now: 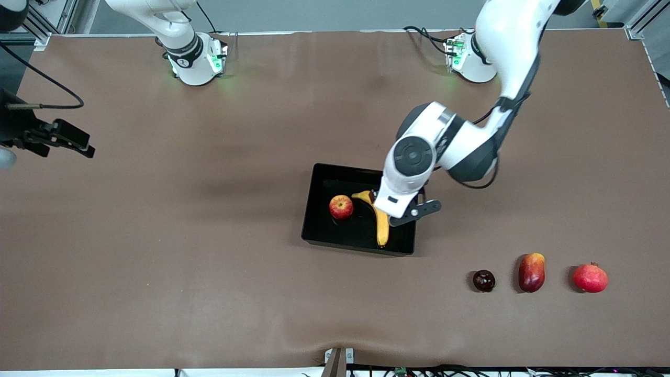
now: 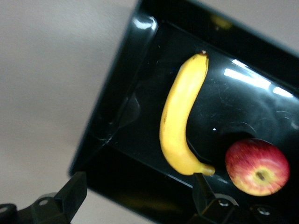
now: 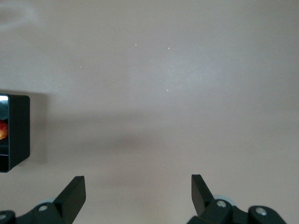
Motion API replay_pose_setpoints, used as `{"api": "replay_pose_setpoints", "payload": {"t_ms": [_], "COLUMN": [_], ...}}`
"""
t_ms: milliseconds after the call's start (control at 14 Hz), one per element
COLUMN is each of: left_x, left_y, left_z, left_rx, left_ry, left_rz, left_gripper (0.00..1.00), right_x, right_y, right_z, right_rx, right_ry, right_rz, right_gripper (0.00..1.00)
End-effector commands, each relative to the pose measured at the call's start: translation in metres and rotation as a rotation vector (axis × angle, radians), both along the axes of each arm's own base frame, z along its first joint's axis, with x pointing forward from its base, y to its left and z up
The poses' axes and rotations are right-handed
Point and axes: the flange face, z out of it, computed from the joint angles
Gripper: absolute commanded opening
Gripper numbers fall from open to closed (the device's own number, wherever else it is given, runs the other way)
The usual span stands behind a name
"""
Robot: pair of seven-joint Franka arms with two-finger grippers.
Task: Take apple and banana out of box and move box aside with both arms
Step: 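Lower the left gripper over the yellow banana in the tray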
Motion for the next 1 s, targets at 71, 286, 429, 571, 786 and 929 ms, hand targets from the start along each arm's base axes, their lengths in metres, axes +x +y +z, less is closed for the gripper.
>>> {"api": "replay_pose_setpoints", "payload": {"t_ms": [71, 286, 429, 571, 786, 929], "left_x": [0.002, 0.0, 0.001, 0.003, 0.003, 0.001], "left_y": [-0.015, -0.011, -0.009, -0.01, -0.011, -0.01], "left_z": [-0.044, -0.068, -0.079, -0.084, -0.094, -0.107], "left_rx": [0.031, 0.05, 0.042, 0.017, -0.007, -0.007], "left_ry": [-0.047, -0.02, -0.025, -0.048, -0.067, -0.059], "left_rz": [0.014, 0.015, 0.02, 0.023, 0.031, 0.033], "left_gripper": [1.0, 1.0, 1.0, 1.0, 1.0, 1.0], "right_x": [-0.008, -0.009, -0.008, -0.007, -0.006, -0.006], "right_y": [-0.001, 0.004, 0.005, 0.005, 0.006, 0.002], "right_z": [0.001, 0.001, 0.0, 0.0, -0.001, -0.001], "right_rx": [-0.012, -0.02, -0.02, -0.02, -0.021, -0.021], "right_ry": [0.012, 0.017, 0.017, 0.018, 0.021, 0.021], "right_rz": [0.016, 0.016, 0.015, 0.019, 0.026, 0.02], "right_gripper": [1.0, 1.0, 1.0, 1.0, 1.0, 1.0]}}
